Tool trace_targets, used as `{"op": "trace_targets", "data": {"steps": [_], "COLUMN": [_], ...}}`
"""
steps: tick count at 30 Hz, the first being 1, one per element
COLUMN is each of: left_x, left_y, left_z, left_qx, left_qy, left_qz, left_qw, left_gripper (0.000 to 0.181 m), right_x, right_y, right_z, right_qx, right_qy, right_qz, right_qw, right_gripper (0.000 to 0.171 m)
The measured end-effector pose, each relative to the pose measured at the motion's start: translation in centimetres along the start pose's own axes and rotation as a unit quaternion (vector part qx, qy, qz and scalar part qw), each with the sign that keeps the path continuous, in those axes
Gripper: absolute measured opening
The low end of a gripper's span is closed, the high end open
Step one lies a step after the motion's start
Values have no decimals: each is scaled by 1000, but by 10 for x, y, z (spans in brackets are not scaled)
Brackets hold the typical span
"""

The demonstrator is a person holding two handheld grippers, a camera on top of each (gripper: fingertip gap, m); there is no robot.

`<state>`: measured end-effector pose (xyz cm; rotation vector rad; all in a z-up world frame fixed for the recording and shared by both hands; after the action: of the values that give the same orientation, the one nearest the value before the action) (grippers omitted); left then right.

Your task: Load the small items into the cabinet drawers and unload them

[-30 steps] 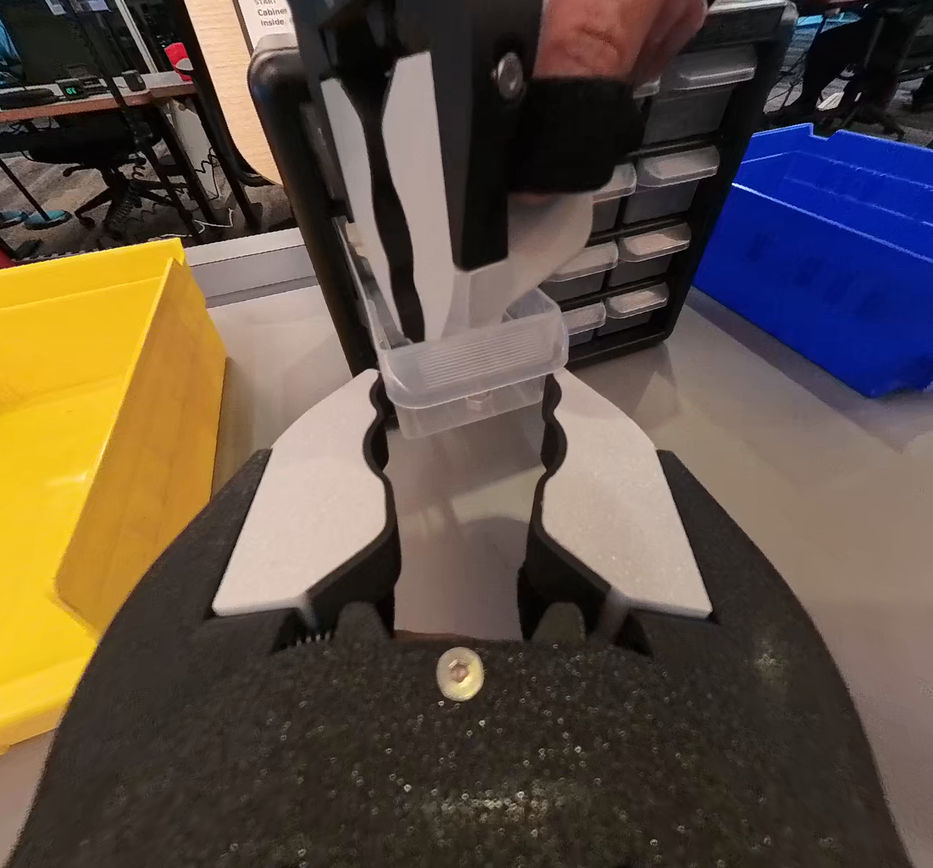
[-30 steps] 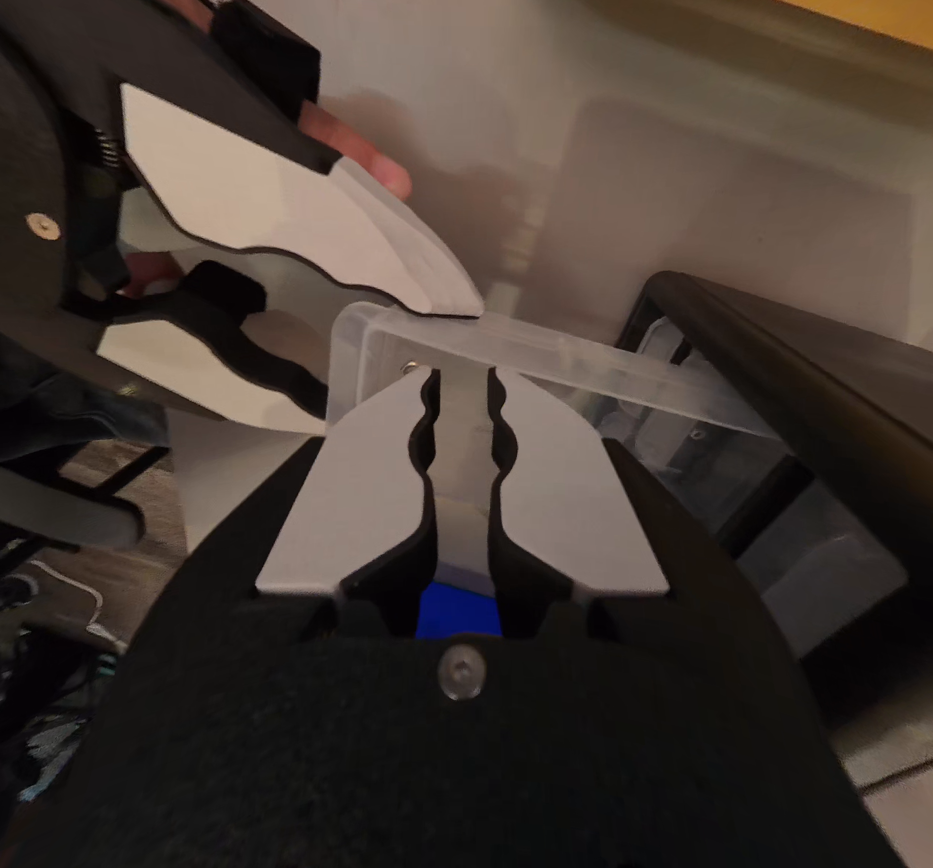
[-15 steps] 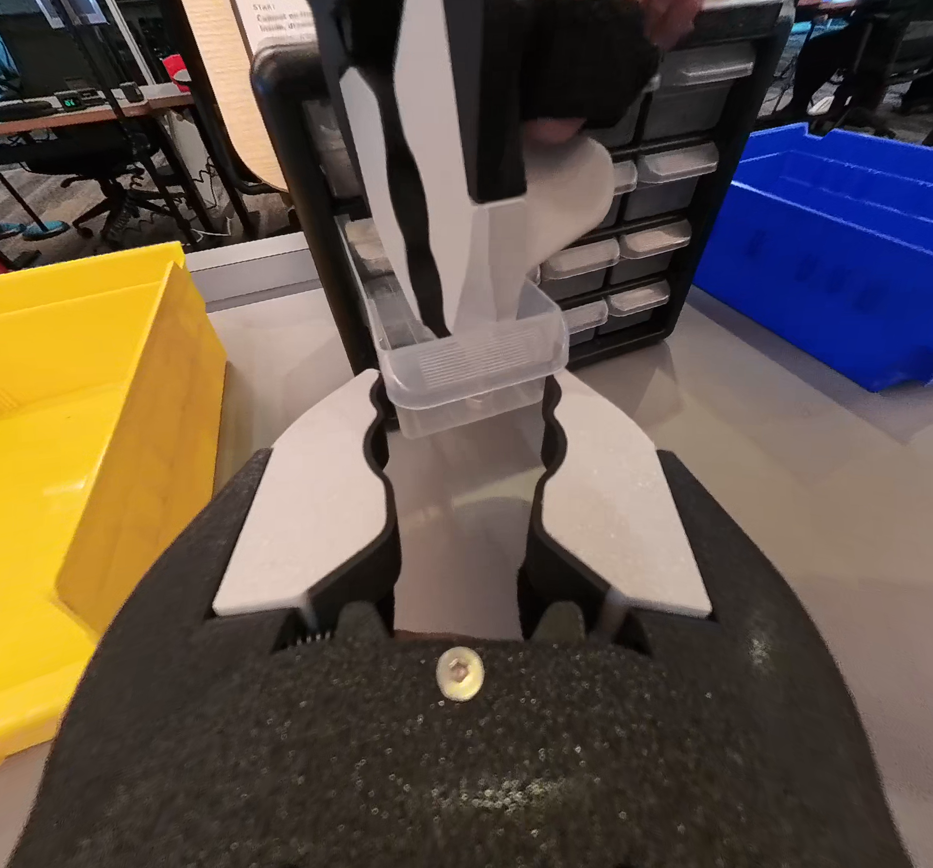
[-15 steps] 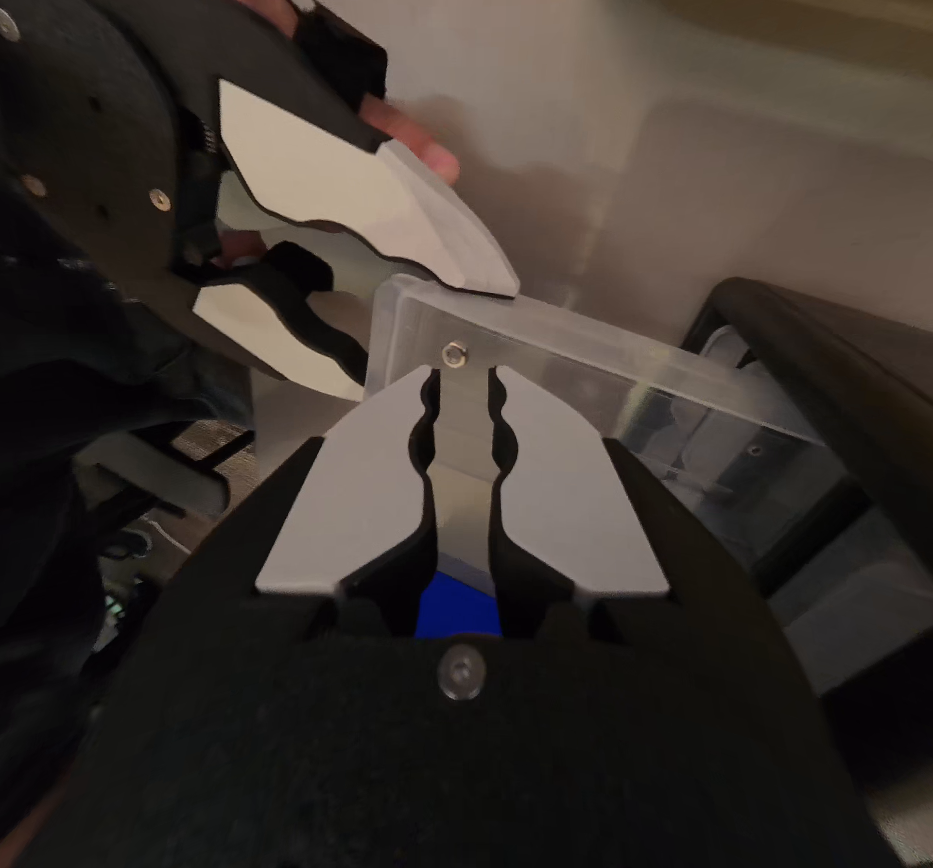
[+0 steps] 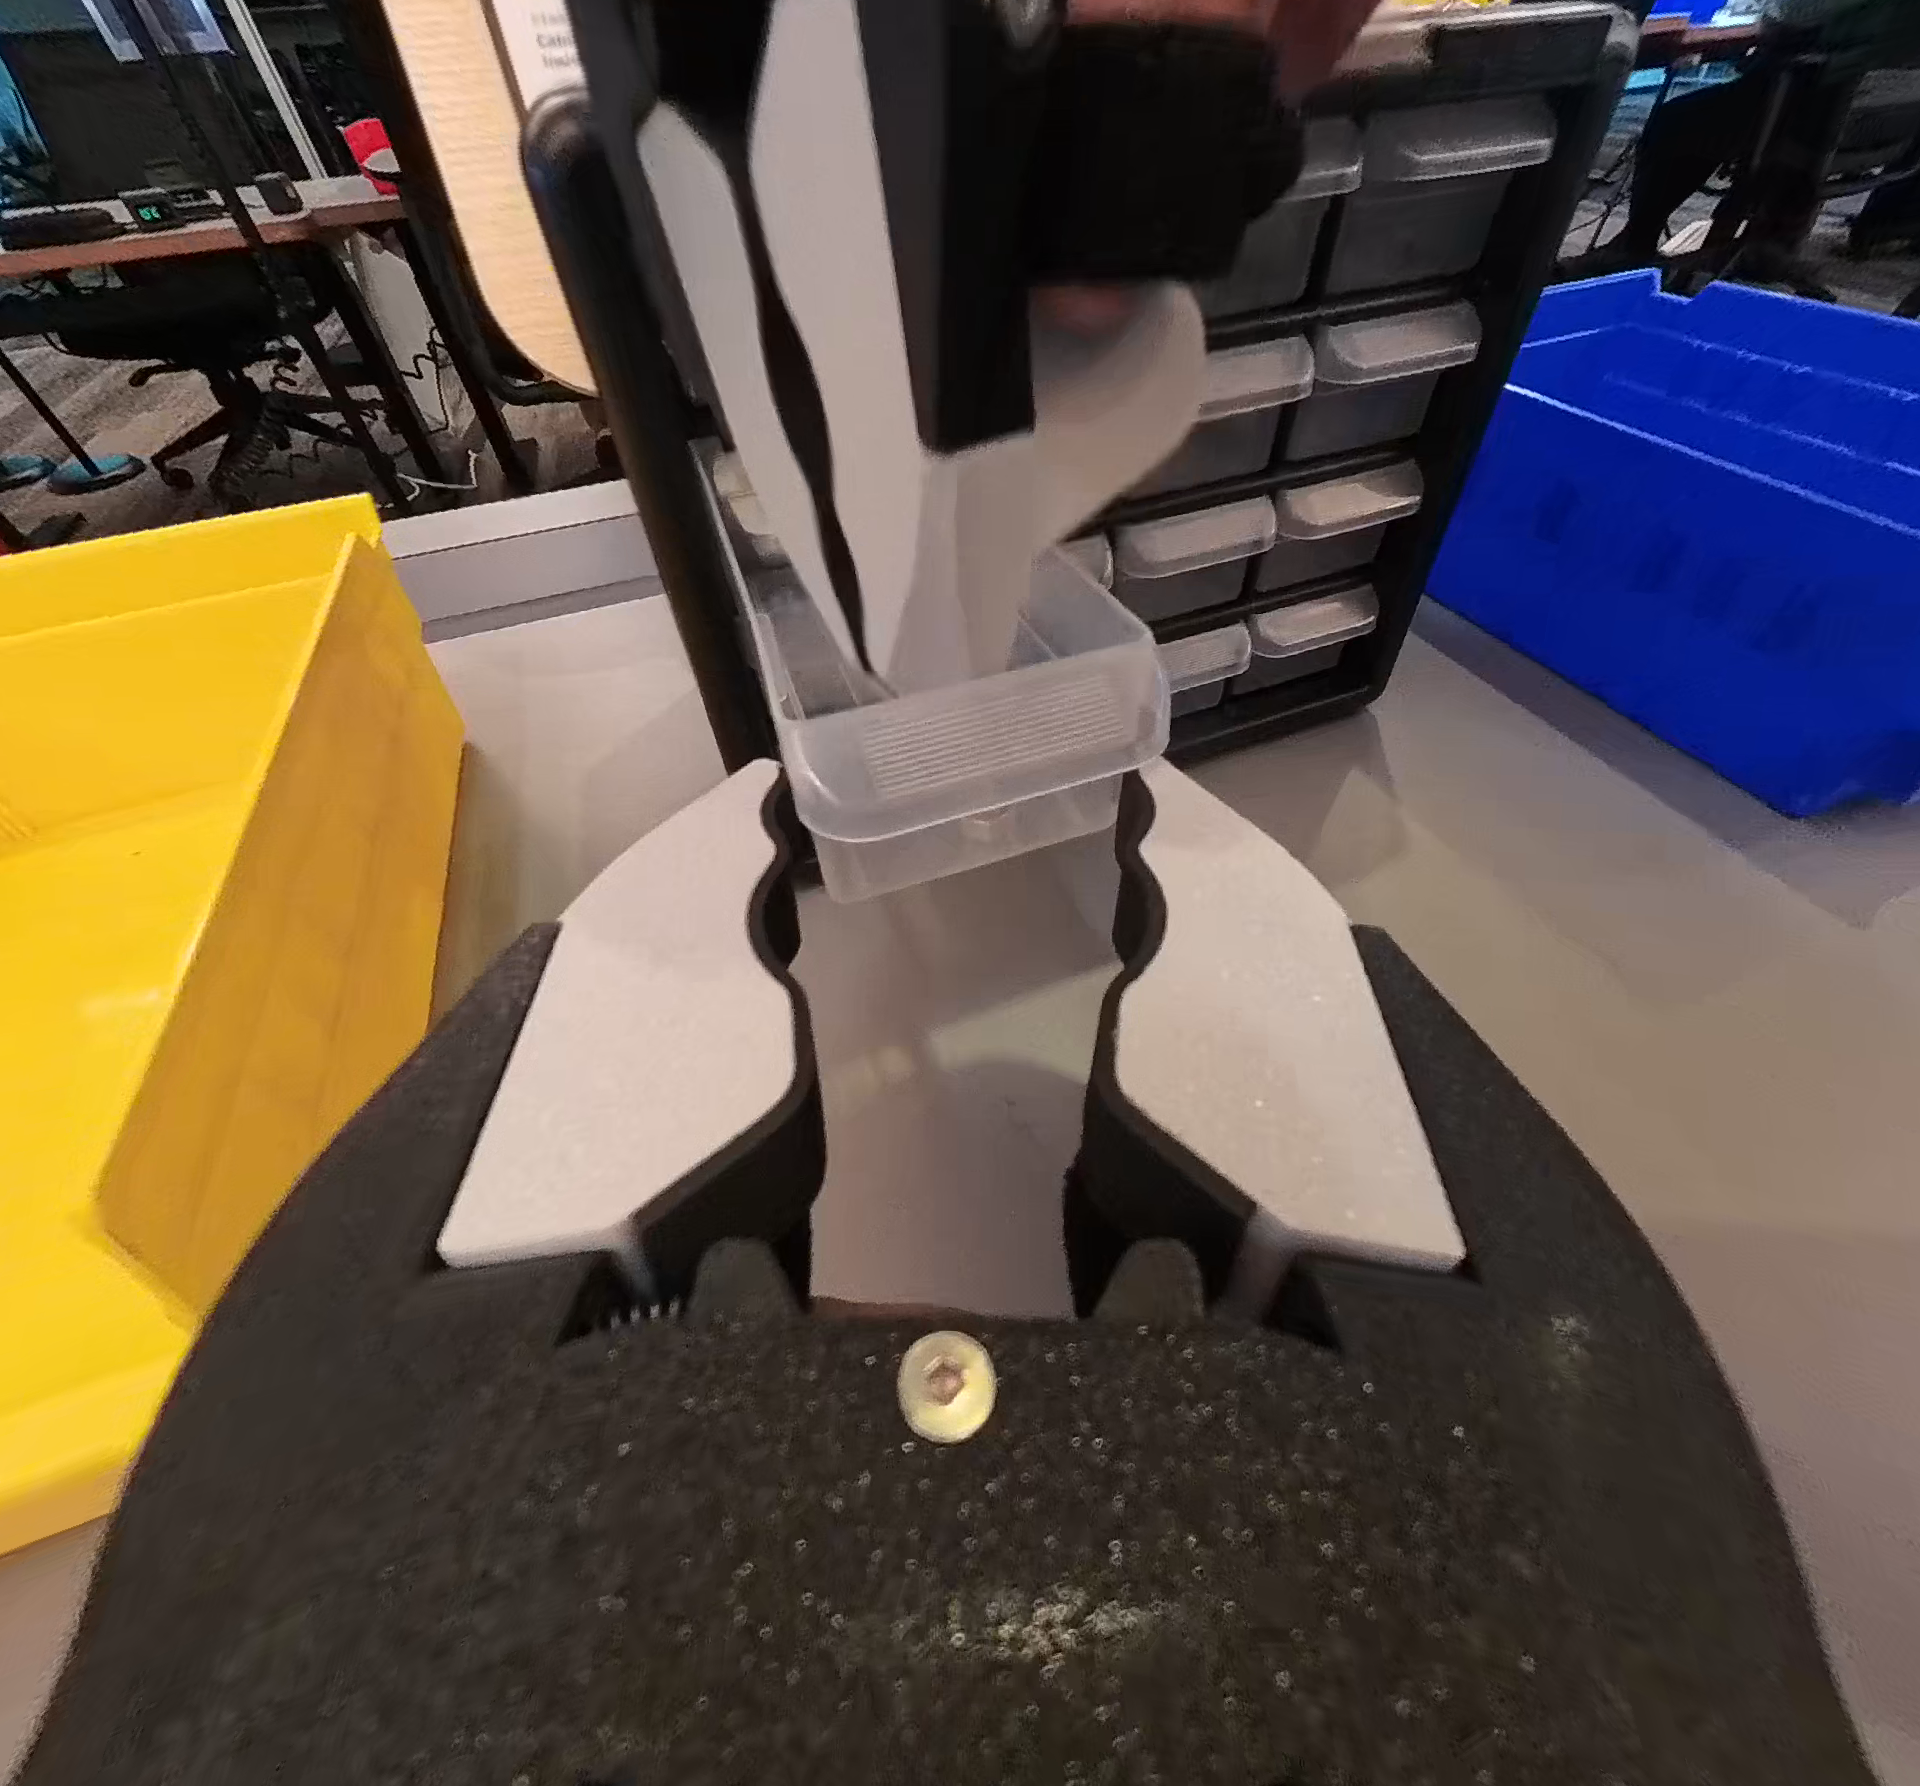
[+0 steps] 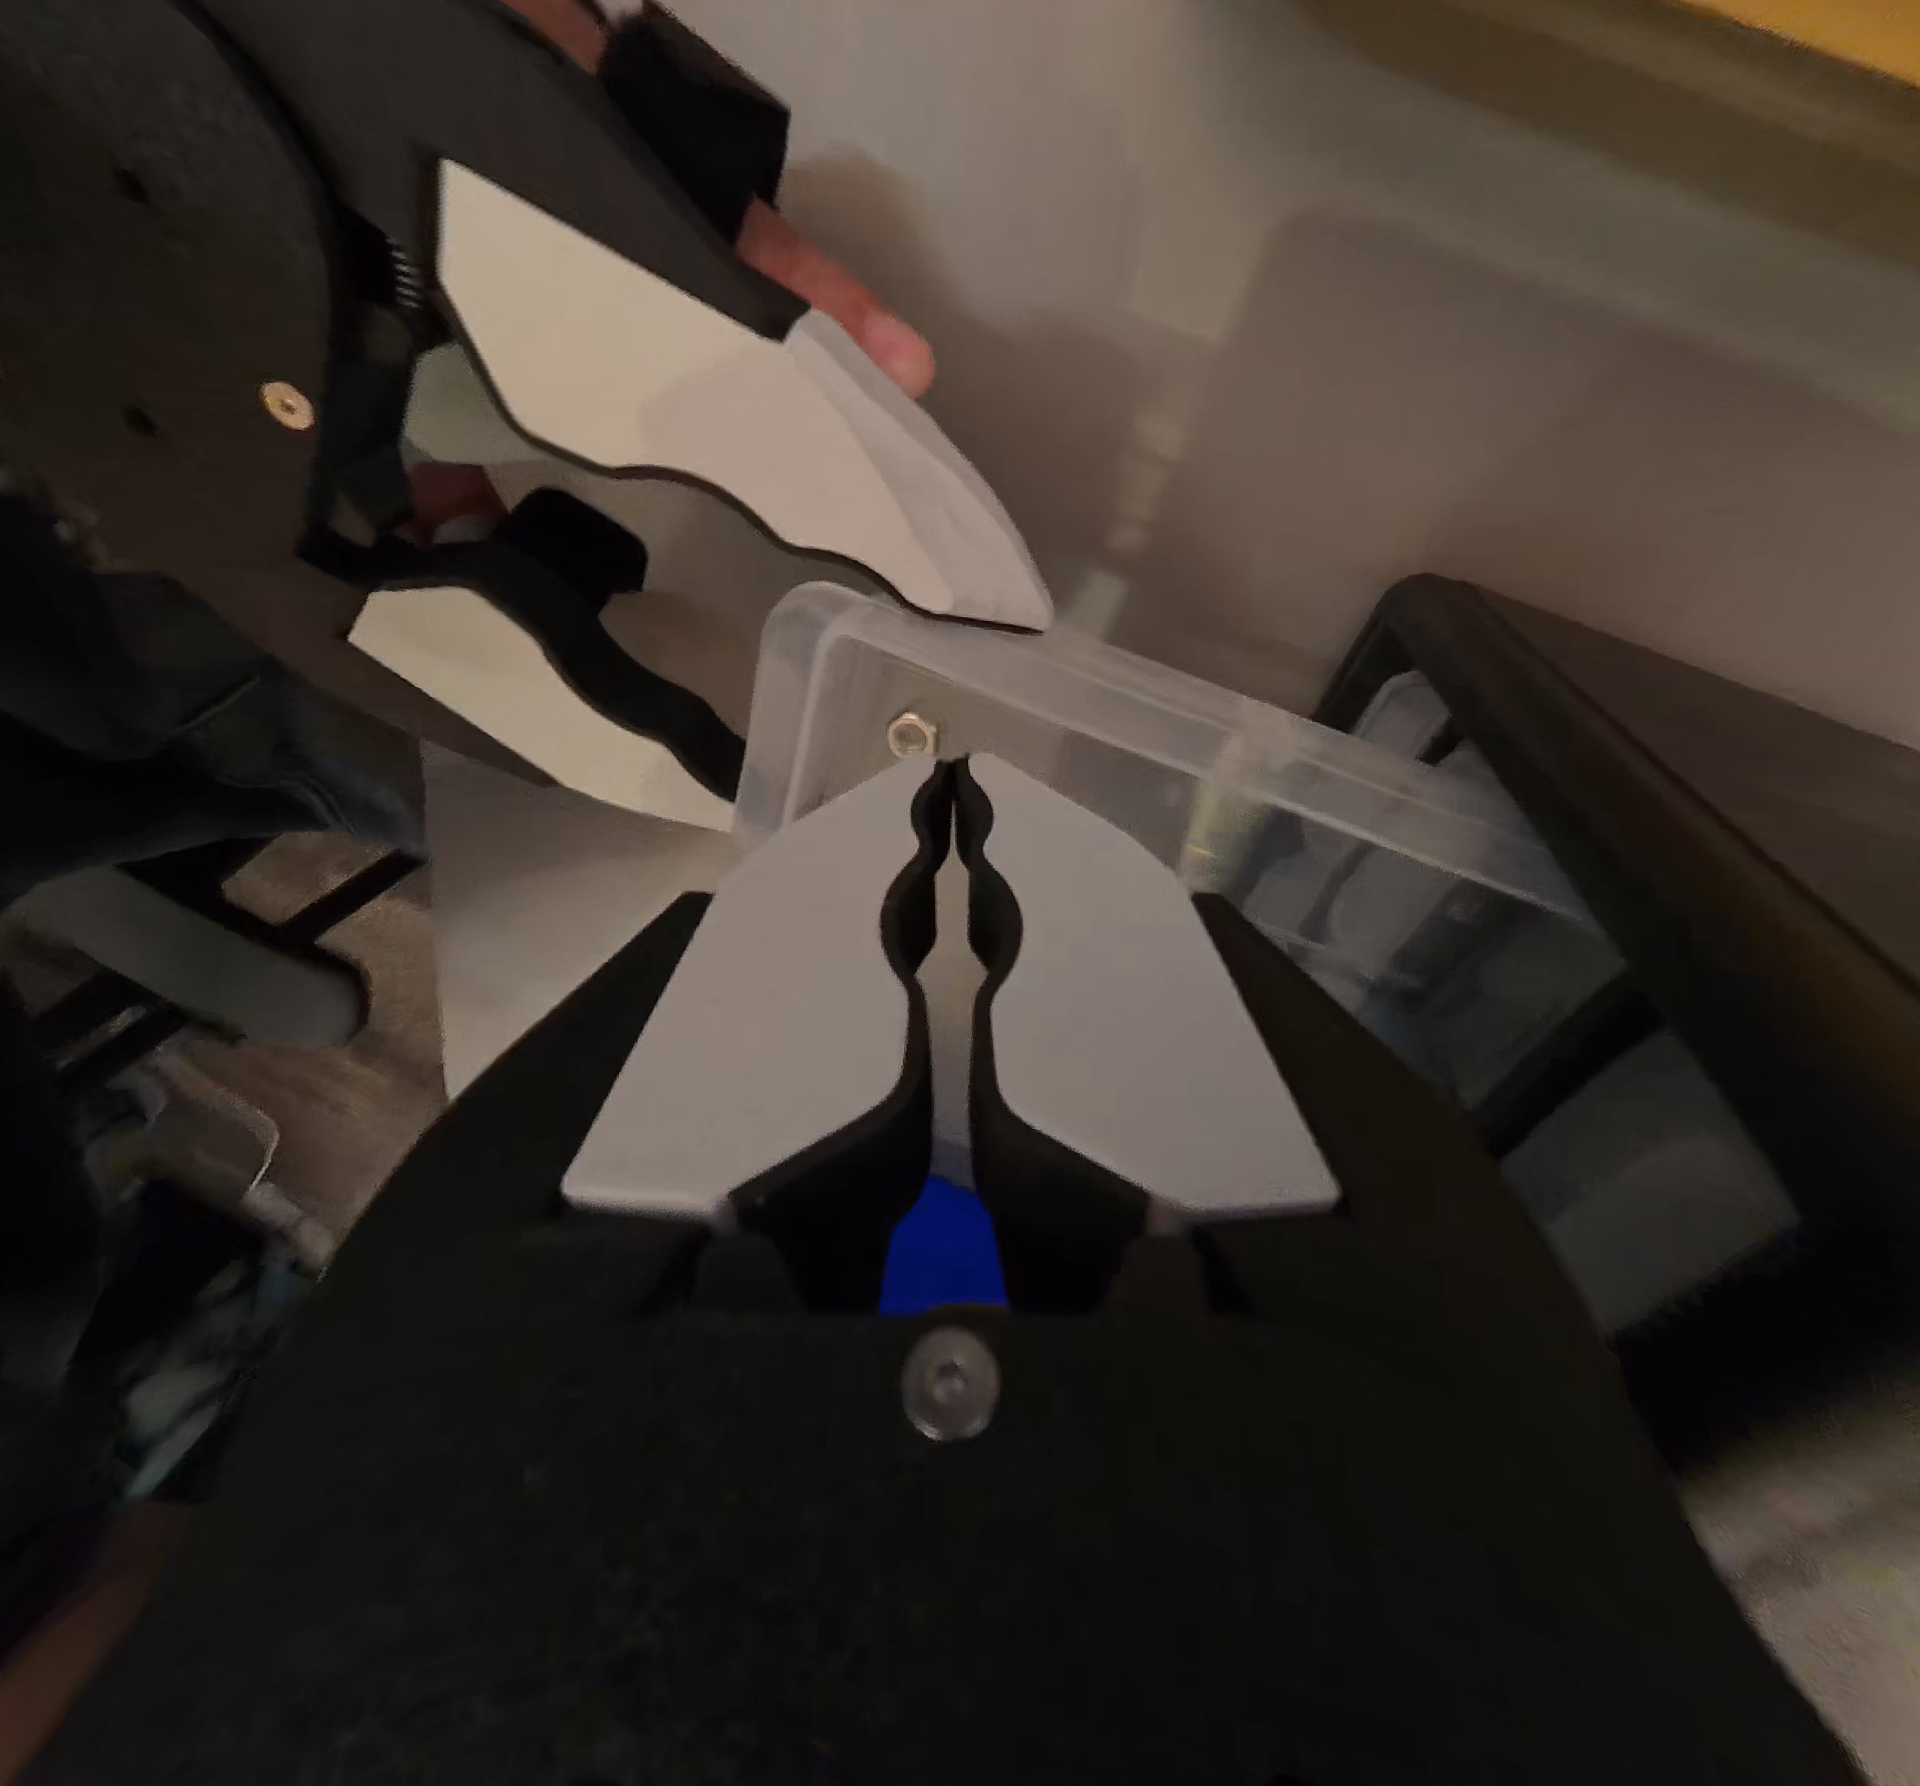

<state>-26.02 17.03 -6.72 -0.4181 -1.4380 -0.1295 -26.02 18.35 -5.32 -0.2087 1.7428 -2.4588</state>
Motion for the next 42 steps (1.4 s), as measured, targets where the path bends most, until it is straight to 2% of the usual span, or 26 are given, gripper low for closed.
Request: {"op": "trace_targets", "data": {"steps": [3, 5, 8, 12, 14, 17, 19, 20, 22, 24, 27, 32, 39, 42], "left_x": [-2, -5, -8, -13, -16, -18, -18, -18, -19, -19, -20, -21, -20, -19], "left_y": [0, -1, -1, -5, -6, -6, -6, -6, -5, -5, -4, -3, -1, -1], "left_z": [-2, -4, -5, -2, -1, -1, -3, -4, -5, -6, -6, -6, -5, -4], "left_qx": [8, 13, 13, 12, 8, 5, 8, 11, 14, 15, 15, 11, 15, 14], "left_qy": [8, 20, 21, 19, 15, 7, 6, 6, 7, 11, 12, 10, 16, 13], "left_qz": [-7, -11, -9, -6, -4, 4, 6, 5, 4, 1, 3, 4, 5, 6], "left_qw": [1000, 1000, 1000, 1000, 1000, 1000, 1000, 1000, 1000, 1000, 1000, 1000, 1000, 1000], "left_gripper": [58, 58, 58, 58, 58, 58, 58, 58, 58, 57, 57, 57, 57, 57], "right_x": [15, 19, 4, -23, -24, -17, -12, -10, -5, -2, -4, -3, -4, -2], "right_y": [-36, -58, -56, -27, -32, -42, -43, -41, -33, -22, -7, 15, 24, 25], "right_z": [4, 15, 33, 31, 24, 26, 20, 18, 21, 25, 12, 11, 14, 11], "right_qx": [-73, -121, -153, -121, -102, -82, -84, -81, -40, 15, 23, 46, 38, 35], "right_qy": [-12, -15, 3, 41, 52, 20, 20, 33, 63, 88, 125, 96, 41, 36], "right_qz": [-125, -230, -324, -306, -311, -331, -343, -344, -338, -320, -272, -187, -42, -4], "right_qw": [989, 965, 934, 943, 943, 940, 935, 935, 938, 943, 954, 977, 998, 999], "right_gripper": [2, 10, 12, 17, 18, 18, 29, 28, 18, 0, 0, 0, 0, 0]}}
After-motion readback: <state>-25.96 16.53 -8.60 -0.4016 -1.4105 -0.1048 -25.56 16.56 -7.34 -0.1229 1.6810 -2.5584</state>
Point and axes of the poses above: each gripper's, where its closed fingertips meet, y out along the fingers, x out of its top, z = x × y across the jaws, the point moved 1 cm from there along -y, back along the fingers, and after that the axes turned 6 degrees about x, right-handed, at the moved point
